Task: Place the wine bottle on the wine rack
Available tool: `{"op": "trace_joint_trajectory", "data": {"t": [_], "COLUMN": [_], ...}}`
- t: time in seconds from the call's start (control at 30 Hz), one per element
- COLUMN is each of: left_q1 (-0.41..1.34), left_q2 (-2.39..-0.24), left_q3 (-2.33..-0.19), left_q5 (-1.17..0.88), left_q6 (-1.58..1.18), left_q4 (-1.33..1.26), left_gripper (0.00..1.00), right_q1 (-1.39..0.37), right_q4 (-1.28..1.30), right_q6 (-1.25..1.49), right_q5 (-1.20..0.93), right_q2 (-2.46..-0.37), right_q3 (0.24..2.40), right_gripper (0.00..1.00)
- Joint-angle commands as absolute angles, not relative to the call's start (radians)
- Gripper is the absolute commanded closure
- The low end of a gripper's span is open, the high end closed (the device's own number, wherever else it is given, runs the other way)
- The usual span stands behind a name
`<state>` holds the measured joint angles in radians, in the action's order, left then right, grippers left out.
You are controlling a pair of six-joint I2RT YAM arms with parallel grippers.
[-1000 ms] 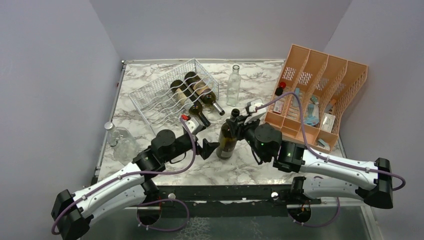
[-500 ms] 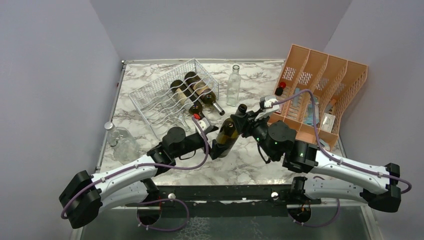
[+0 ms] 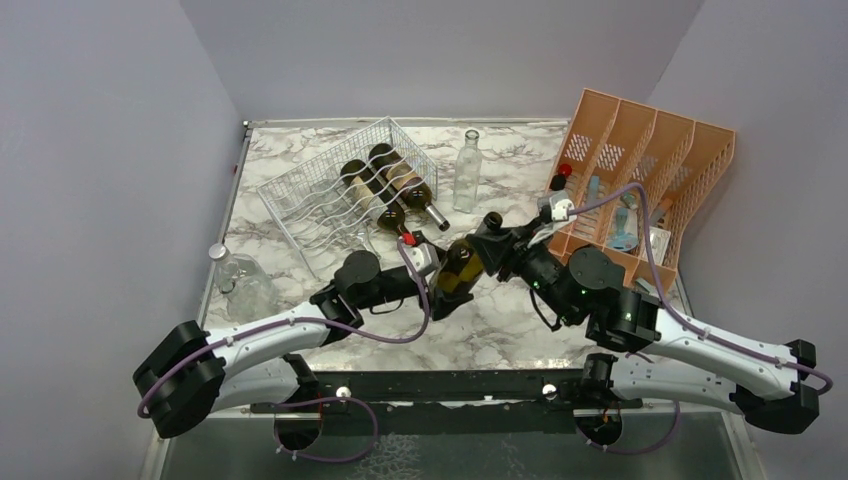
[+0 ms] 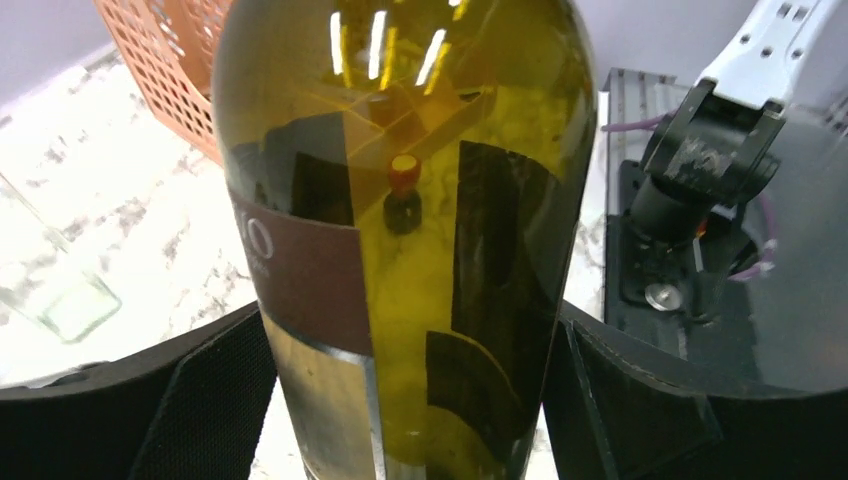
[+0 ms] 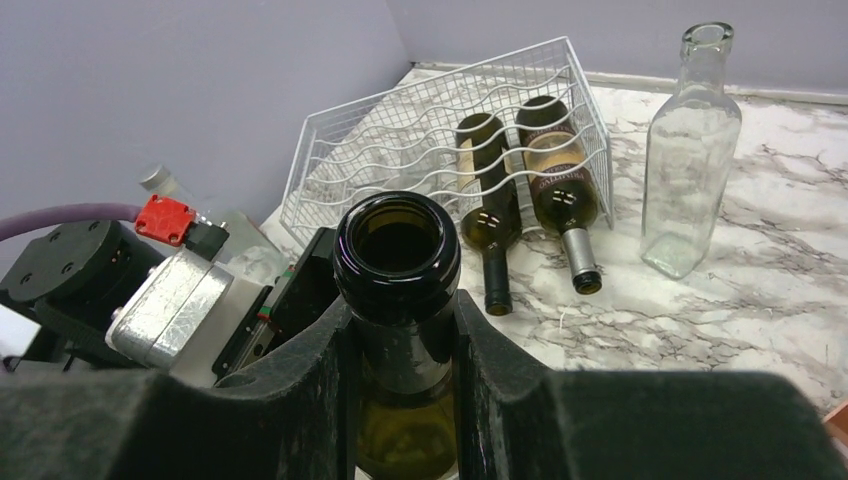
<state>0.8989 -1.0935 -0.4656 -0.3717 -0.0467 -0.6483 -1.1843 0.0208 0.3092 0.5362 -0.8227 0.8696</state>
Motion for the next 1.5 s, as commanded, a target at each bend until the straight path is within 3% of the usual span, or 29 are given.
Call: {"op": "trace_joint_trajectory", "data": {"t": [0.0, 0.13, 0.2, 0.23, 0.27, 0.3, 0.47, 0.7, 1.1, 1.47], "left_q1": [0.897, 0.897, 0.896, 0.896, 0.897, 0.896, 0.896, 0.897, 0.897, 0.896], "left_q2": [-1.112, -1.136, -1.151, -1.155, -1.163, -1.171, -1.228, -1.313, -1.438, -1.428], "left_q3": [-0.512, -0.544, -0.559, -0.568, -0.579, -0.591, -0.656, -0.752, -0.907, -0.942], "left_q5": [-0.405, -0.357, -0.346, -0.332, -0.324, -0.32, -0.28, -0.372, -0.512, -0.555], "left_q6": [0.073, 0.135, 0.2, 0.236, 0.27, 0.313, 0.521, 0.883, 1.154, 1.405], "left_q4": [-0.706, -0.709, -0.708, -0.708, -0.709, -0.708, -0.708, -0.709, -0.706, -0.655], "left_gripper": [0.19, 0.63, 0.95, 1.0, 1.0, 1.0, 1.0, 1.0, 1.0, 1.0], "right_q1": [-1.19, -1.189, -1.189, -1.189, -1.189, -1.189, -1.19, -1.189, -1.189, -1.189], "right_q4": [-0.076, -0.03, 0.018, 0.052, 0.094, 0.144, 0.393, 0.645, 0.838, 1.076], "right_q6": [0.338, 0.341, 0.349, 0.346, 0.348, 0.346, 0.362, 0.423, 0.473, 0.618], "right_q5": [0.433, 0.415, 0.401, 0.391, 0.389, 0.39, 0.412, 0.456, 0.433, 0.466], "right_q2": [-0.766, -0.739, -0.73, -0.729, -0.729, -0.733, -0.76, -0.761, -0.706, -0.725], "right_q3": [0.867, 0.873, 0.896, 0.911, 0.929, 0.948, 1.052, 1.152, 1.234, 1.262], "right_gripper": [0.99, 0.94, 0.83, 0.75, 0.6, 0.53, 0.36, 0.35, 0.34, 0.33]}}
